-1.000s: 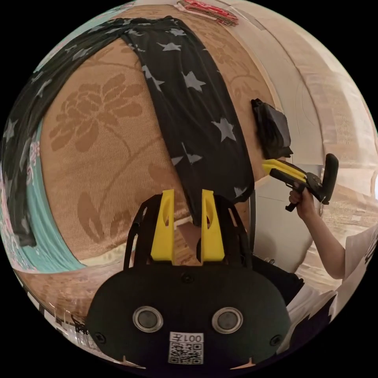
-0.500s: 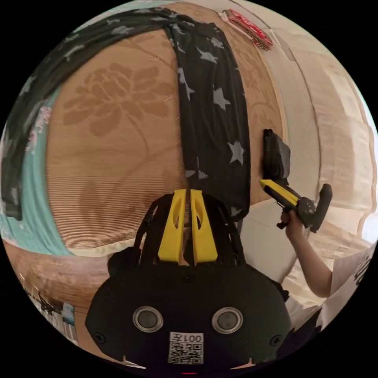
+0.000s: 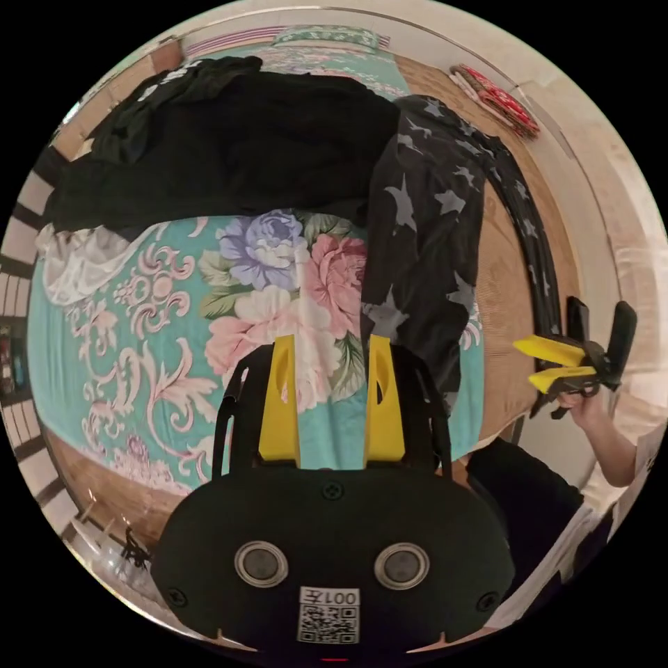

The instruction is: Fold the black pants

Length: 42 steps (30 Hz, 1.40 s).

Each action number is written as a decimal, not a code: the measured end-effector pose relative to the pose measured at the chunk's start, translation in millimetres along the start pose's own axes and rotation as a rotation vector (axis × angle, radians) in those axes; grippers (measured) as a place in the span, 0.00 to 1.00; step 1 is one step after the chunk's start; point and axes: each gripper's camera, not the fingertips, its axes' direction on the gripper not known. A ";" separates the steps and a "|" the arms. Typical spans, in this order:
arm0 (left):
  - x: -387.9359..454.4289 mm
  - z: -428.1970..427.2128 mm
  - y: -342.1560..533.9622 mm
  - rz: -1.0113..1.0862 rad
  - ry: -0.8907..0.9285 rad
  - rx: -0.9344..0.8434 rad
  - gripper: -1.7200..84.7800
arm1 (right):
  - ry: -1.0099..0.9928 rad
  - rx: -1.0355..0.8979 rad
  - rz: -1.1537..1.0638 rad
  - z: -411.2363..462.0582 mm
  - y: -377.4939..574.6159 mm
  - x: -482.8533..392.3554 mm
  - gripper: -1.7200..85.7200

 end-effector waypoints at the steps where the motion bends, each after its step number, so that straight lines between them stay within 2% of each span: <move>1: -14.9 1.9 -6.8 0.031 0.084 -0.012 0.14 | 0.022 -0.008 0.021 12.3 -4.9 -5.1 0.17; 5: -46.7 3.2 -20.4 0.123 0.211 -0.020 0.13 | 0.168 -0.060 0.204 77.7 -26.5 -27.9 0.15; 8: -62.1 0.8 -21.2 0.169 0.225 -0.029 0.12 | 0.343 -0.015 0.311 92.6 -29.5 -42.8 0.07; 12: -84.2 -6.2 -13.4 0.206 0.219 -0.039 0.12 | 0.242 0.037 0.316 83.2 -21.6 -57.5 0.03; 15: -106.5 -9.4 -6.6 0.220 0.335 -0.065 0.12 | 0.179 0.145 0.374 52.2 -3.3 -58.5 0.03; 17: -121.0 -11.4 -2.2 0.230 0.437 -0.079 0.12 | 0.182 0.193 0.432 33.0 10.0 -56.0 0.02; 20: -130.1 -11.2 0.0 0.248 0.481 -0.098 0.12 | 0.244 0.218 0.496 12.9 28.0 -49.6 0.02; 25: -129.1 -11.6 -3.5 0.283 0.334 -0.088 0.10 | 0.285 0.209 0.582 14.6 40.3 -32.8 0.02; 29: -123.4 -15.9 -8.9 0.326 0.330 -0.089 0.10 | 0.350 0.254 0.586 9.2 40.3 -33.6 0.02; 35: -115.8 -25.7 -2.8 0.406 0.312 -0.139 0.10 | 0.248 0.314 0.604 11.0 47.1 -35.5 0.02; 39: -124.5 -24.6 0.5 0.322 0.246 -0.162 0.07 | 0.198 0.323 0.569 15.8 45.7 -44.9 0.02; 42: -135.1 -34.1 -1.3 0.315 0.348 -0.208 0.02 | 0.171 0.303 0.523 19.2 41.4 -52.7 0.02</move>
